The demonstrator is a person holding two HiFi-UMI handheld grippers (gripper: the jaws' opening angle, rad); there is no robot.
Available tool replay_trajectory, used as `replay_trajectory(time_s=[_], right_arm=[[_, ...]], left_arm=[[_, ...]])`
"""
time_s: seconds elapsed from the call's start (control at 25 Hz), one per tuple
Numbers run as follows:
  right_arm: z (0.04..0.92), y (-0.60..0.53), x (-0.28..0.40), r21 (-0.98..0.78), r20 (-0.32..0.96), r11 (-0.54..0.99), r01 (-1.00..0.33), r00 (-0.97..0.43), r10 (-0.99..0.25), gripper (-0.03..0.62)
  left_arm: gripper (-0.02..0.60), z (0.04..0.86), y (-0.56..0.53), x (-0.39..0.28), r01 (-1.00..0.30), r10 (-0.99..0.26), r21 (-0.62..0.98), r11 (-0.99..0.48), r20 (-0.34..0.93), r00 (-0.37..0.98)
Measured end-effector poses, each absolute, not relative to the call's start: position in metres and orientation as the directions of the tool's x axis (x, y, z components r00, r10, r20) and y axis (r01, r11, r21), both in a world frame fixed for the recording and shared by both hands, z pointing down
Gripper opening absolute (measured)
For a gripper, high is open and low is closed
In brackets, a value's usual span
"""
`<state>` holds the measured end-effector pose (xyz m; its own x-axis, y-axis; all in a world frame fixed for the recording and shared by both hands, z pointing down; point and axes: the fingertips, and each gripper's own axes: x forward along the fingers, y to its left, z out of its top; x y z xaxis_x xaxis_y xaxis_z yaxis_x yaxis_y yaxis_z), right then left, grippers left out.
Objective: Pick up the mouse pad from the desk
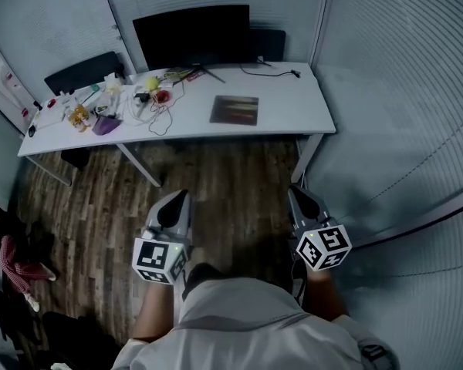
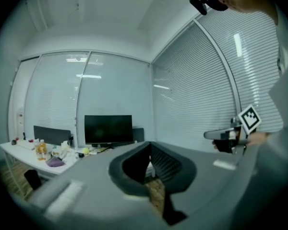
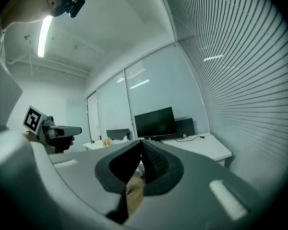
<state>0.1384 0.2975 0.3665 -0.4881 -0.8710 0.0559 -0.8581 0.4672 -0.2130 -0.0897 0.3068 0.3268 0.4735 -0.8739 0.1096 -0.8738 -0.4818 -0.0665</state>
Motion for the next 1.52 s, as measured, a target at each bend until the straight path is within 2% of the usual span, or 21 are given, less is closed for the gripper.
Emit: replay_trajectory(time_s=[0.36,1.04,1.52], right_arm=[[0.391,0.225,0.141,-0.254,0.073,0.453,-0.854,-0.484,-0.872,0.006],[0.395,0.018,0.032,-0.115,0.233,0.356,-0.927,-0.374,-0.898,0.006],[0.42,-0.092,0.031,-0.139,0.279,0.351,-0.926,-0.376,-0.884,0.006]], left_arm=[[0.002,0.345,0.232,-0.077,-0.851,-0.851,-0.082,-0.518,0.146,0.504],[0.002,0.382,0.002,-0.19,-0.81,-0.796,0.018,-0.586,0.177,0.579],[0.002,0.397,-0.108,-0.186,-0.807,-0.785,0.033,-0.59,0.209,0.583]])
